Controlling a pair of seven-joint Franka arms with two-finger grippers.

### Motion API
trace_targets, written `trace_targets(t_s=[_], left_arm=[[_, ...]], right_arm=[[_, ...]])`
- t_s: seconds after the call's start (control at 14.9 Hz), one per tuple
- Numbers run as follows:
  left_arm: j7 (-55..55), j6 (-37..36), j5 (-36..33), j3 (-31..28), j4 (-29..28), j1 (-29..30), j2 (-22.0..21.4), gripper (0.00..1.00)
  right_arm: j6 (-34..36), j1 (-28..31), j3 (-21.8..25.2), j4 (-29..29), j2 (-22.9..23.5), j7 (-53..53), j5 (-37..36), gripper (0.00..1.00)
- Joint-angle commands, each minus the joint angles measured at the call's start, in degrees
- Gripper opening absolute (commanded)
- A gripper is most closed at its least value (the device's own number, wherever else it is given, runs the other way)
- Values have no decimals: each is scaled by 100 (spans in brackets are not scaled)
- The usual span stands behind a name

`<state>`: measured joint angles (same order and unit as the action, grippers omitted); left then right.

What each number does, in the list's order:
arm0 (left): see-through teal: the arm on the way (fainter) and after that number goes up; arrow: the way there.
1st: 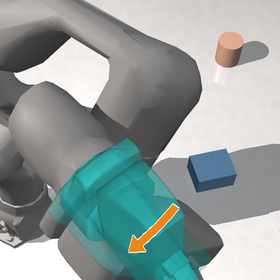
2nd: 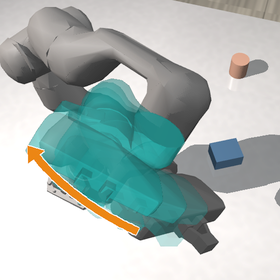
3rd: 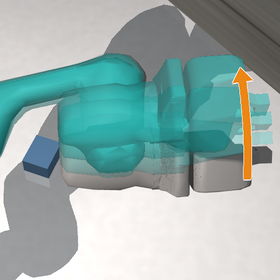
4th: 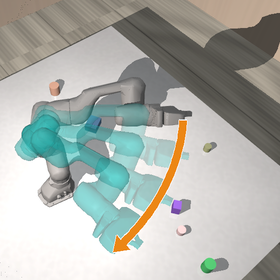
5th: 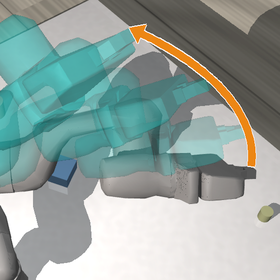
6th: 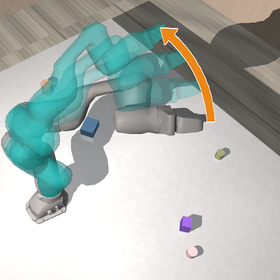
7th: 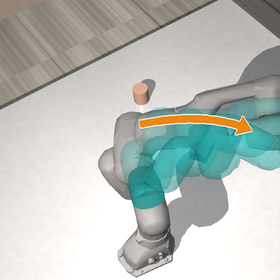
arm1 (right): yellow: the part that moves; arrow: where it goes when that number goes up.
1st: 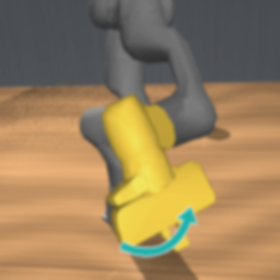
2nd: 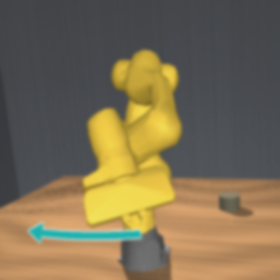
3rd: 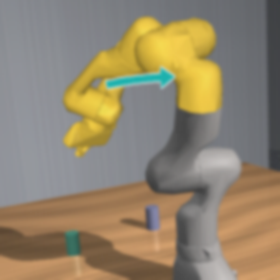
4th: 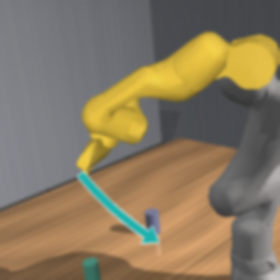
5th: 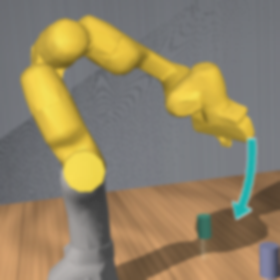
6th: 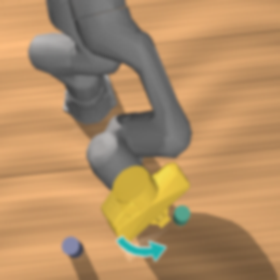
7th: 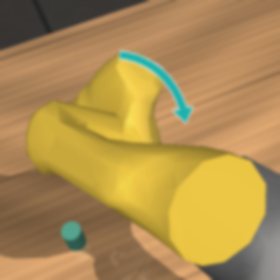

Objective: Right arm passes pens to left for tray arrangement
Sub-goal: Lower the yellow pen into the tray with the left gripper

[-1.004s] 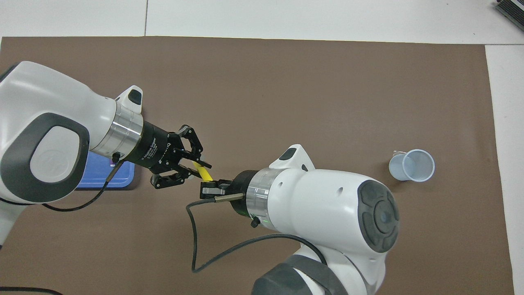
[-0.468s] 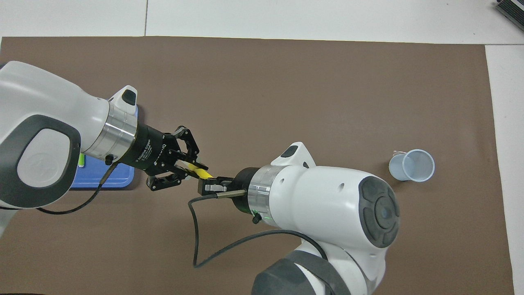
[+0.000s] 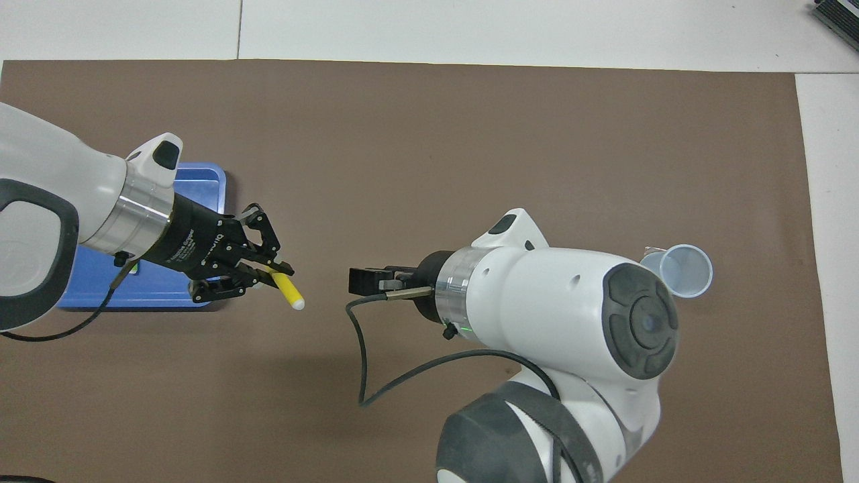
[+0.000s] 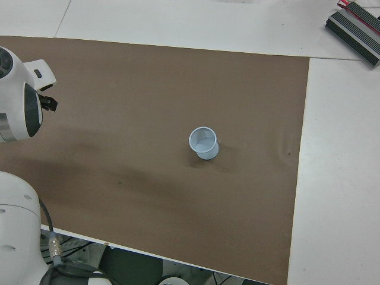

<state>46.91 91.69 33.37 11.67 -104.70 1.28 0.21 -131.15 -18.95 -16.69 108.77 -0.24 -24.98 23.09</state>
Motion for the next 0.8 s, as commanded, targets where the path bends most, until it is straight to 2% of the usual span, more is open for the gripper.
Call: trace_targets(t_s=[0.0,0.27,0.54,0.74], left_arm=[[-716,-248,-487,2,-77,249,-144,0],[-1857,-266,-1472,-33,-112,416,-162,0],[-3474,-204,-2368,-42,-191,907,-188,0],[-4556,120,-2887,-42,-367,1355,-153,0]], right_arm=[[510,259,-28,-321,139,98,-628,100],[1326,777,-19,-532,121,457,-1166,100],[2302,1533,-28,-726,130,1239,-1596,100],[2909,1666,-19,-804,112,1320,-2009,100]])
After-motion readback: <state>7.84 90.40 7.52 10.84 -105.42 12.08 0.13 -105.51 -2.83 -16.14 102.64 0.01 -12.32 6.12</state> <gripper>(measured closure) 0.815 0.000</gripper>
